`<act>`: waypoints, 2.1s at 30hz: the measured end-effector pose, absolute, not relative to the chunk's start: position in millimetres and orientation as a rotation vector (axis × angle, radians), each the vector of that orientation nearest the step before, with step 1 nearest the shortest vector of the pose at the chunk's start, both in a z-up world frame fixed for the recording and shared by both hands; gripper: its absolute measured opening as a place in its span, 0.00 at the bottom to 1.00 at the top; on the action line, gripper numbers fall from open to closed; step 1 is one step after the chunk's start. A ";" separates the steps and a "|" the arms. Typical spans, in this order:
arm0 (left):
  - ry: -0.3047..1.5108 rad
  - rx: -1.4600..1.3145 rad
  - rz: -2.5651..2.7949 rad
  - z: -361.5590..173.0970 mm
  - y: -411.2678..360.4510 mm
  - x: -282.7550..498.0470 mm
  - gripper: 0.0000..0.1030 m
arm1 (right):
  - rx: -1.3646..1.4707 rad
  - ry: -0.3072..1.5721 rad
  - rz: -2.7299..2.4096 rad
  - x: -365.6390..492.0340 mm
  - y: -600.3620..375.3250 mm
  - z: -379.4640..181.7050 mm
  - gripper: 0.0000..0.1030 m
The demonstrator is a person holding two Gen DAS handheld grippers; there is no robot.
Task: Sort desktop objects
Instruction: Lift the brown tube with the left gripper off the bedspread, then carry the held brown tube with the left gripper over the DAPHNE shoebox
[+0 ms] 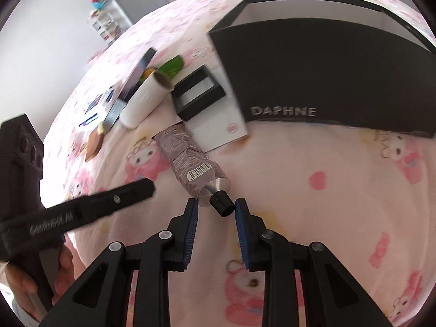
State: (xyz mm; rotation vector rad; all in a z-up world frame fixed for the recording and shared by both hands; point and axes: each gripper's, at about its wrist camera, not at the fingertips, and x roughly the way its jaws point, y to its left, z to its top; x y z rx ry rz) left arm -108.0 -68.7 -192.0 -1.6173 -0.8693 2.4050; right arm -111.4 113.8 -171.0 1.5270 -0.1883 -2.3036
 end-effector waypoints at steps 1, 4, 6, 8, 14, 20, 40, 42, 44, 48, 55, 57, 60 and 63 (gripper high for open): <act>-0.866 -1.625 2.407 -194.0 -70.2 -113.7 0.34 | 1.532 -0.189 -2.309 -112.3 115.3 -170.7 0.24; -0.906 -1.604 2.381 -197.9 -73.1 -130.0 0.39 | 1.545 -0.180 -2.322 -114.0 119.7 -169.5 0.24; -0.956 -1.590 2.355 -201.4 -72.5 -139.0 0.48 | 1.555 -0.164 -2.346 -113.7 125.0 -168.1 0.24; -0.998 -1.580 2.335 -206.3 -69.8 -146.0 0.50 | 1.573 -0.173 -2.387 -115.6 134.8 -167.4 0.24; -0.988 -1.578 2.367 -213.5 -53.8 -146.7 0.36 | 1.598 -0.235 -2.376 -116.7 147.9 -163.4 0.24; -0.992 -1.576 2.370 -209.9 -55.1 -134.7 0.06 | 1.595 -0.182 -2.189 -106.8 118.4 -173.9 0.24; -0.776 -1.517 2.469 -213.1 -66.3 -180.7 0.39 | 1.626 -0.281 -2.228 -117.3 133.5 -189.8 0.24; -0.755 -1.524 2.456 -214.0 -67.8 -180.9 0.39 | 1.647 -0.254 -2.222 -117.3 129.0 -197.2 0.24; -0.763 -1.529 2.436 -213.7 -69.9 -177.7 0.39 | 1.654 -0.257 -2.232 -117.8 129.0 -201.0 0.24; -0.766 -1.548 2.415 -210.9 -74.4 -163.8 0.39 | 1.659 -0.306 -2.292 -120.2 138.5 -199.6 0.24; -0.815 -1.572 2.323 -207.2 -77.7 -124.4 0.39 | 1.606 -0.448 -2.426 -123.9 171.3 -184.3 0.24; -0.851 -1.572 2.316 -210.2 -82.4 -121.8 0.39 | 1.604 -0.479 -2.405 -121.9 173.8 -183.2 0.24; -0.893 -1.574 2.310 -214.4 -85.5 -122.9 0.39 | 1.599 -0.517 -2.338 -118.7 169.3 -187.0 0.24; -0.867 -1.569 2.326 -213.8 -77.2 -124.3 0.39 | 1.592 -0.573 -2.293 -125.0 158.5 -194.6 0.24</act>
